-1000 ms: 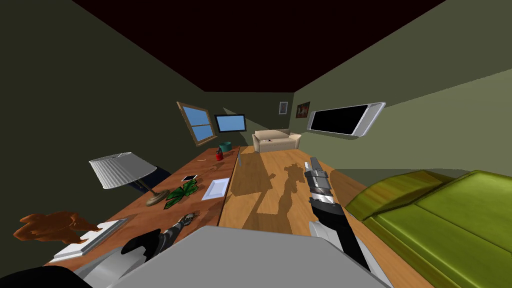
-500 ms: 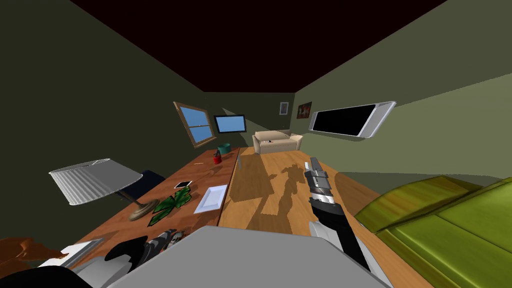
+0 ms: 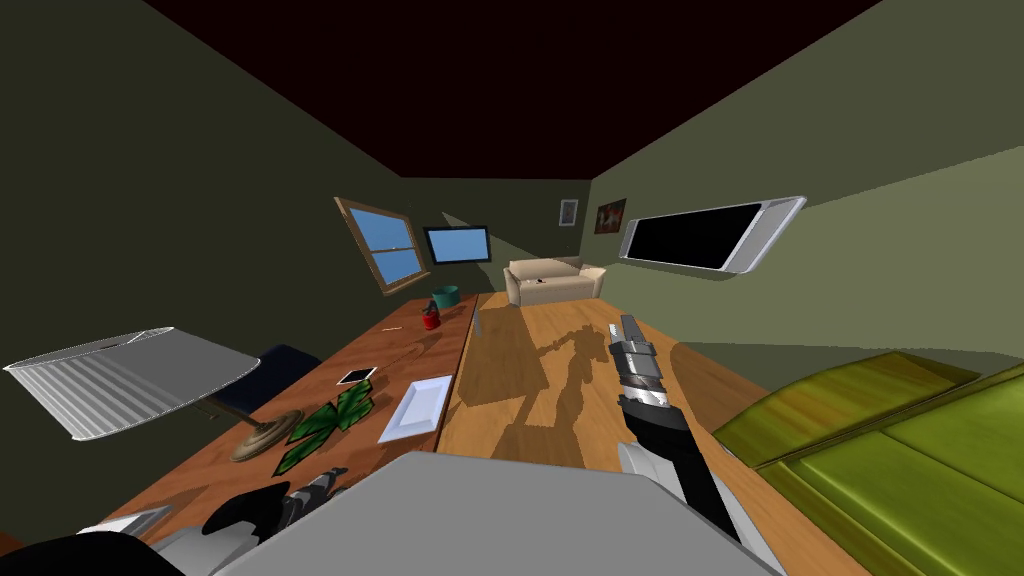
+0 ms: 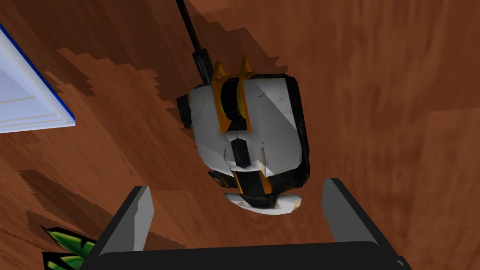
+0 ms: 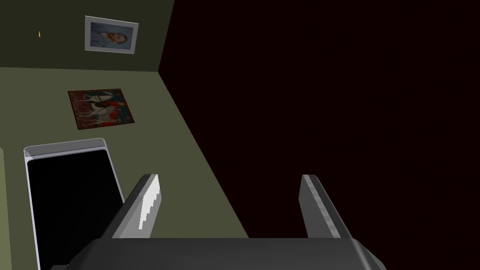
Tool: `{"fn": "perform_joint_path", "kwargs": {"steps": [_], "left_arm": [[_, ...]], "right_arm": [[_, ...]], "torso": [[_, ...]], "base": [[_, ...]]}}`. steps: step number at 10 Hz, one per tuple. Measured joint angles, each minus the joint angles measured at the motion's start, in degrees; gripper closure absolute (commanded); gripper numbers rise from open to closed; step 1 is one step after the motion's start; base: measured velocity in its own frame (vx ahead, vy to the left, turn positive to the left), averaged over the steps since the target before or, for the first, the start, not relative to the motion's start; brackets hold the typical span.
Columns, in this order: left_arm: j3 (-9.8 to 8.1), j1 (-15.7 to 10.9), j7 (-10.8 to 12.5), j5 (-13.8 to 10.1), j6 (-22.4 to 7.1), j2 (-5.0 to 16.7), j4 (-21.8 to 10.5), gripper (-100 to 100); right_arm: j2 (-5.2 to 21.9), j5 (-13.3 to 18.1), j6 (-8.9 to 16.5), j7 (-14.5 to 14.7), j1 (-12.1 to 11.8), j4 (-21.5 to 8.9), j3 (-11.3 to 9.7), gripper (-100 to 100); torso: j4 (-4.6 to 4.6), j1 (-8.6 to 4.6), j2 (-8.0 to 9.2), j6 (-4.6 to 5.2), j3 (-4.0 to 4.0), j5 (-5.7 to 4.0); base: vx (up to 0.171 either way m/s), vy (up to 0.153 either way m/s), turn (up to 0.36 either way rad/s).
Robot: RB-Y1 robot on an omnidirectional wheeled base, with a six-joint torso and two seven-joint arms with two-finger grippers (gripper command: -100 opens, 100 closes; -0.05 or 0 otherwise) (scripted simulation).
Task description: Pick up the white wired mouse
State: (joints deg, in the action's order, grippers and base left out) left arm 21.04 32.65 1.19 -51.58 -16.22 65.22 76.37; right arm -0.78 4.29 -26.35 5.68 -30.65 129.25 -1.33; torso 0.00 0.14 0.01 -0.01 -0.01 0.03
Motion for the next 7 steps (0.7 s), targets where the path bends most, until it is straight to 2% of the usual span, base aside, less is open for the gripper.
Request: {"fn": "perform_joint_path", "kwargs": {"steps": [2, 3, 7], "left_arm": [[-0.33, -0.24, 0.09, 1.57, 0.05, -1.89, -1.01, -100], [-0.34, -0.26, 0.09, 1.65, 0.06, -1.97, -1.07, 100], [-0.32, -0.23, 0.12, 1.62, 0.05, -1.98, -1.08, 100]], "right_arm": [[0.00, 0.00, 0.00, 0.00, 0.00, 0.00, 0.00, 0], [0.00, 0.00, 0.00, 0.00, 0.00, 0.00, 0.00, 0], [0.00, 0.00, 0.00, 0.00, 0.00, 0.00, 0.00, 0]], "torso": [[0.01, 0.00, 0.03, 0.00, 0.02, 0.00], [0.01, -0.07, 0.05, -0.01, 0.03, -0.02], [0.02, -0.16, 0.05, 0.03, 0.03, -0.06]], "base": [[0.007, 0.027, -0.017], [-0.002, 0.003, 0.015], [0.000, 0.000, 0.000]]}}
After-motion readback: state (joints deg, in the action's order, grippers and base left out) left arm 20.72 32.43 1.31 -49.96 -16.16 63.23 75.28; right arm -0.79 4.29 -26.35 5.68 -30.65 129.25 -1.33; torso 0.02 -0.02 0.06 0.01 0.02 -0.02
